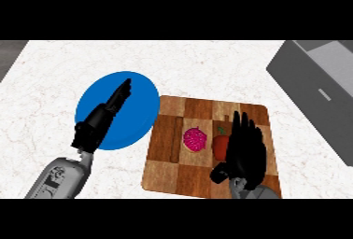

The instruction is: Pick the bell pepper from the cutting board and place it in the cardboard box

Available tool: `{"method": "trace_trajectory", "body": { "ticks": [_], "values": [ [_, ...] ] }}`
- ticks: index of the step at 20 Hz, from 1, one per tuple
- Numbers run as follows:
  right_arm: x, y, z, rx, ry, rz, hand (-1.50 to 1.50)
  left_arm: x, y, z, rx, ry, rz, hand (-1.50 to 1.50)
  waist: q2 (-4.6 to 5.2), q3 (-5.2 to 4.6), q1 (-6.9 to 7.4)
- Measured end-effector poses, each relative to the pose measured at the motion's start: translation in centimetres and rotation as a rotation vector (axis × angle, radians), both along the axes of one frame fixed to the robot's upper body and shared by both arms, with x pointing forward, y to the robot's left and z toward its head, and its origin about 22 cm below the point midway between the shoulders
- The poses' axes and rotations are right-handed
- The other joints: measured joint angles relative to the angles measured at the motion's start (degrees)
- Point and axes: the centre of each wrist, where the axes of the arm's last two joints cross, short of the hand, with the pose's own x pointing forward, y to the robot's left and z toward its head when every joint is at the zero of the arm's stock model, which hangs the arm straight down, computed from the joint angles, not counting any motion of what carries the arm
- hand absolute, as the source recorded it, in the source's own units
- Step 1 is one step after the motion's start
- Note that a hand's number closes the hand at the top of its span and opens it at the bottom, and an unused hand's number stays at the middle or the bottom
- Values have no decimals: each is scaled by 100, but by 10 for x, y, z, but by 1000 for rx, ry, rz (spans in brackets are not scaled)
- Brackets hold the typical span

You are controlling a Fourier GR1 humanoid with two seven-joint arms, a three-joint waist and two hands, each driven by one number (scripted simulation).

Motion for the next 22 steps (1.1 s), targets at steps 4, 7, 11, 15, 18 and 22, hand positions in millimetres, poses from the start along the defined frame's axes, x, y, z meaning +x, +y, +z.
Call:
{"method": "trace_trajectory", "body": {
  "ticks": [4,7,11,15,18,22],
  "values": [
    [1,-4,-6,5,31,-11,-150,-7,0,6,9,-3,-2,0,-5,0,10],
    [5,-4,-9,6,46,-12,-150,-6,-2,6,8,-2,-4,0,-4,1,7],
    [7,-7,-15,5,60,-24,-150,-4,-2,6,8,3,-3,0,-14,-5,0],
    [14,-15,-26,-12,76,-54,-150,-3,1,2,5,-1,-2,0,-33,-16,-5],
    [19,-17,-31,-21,90,-67,-150,-11,1,-1,4,-3,2,0,-45,-21,8],
    [23,-21,-32,-5,102,-69,150,-12,3,1,12,-4,5,0,-52,-22,6]
  ]
}}
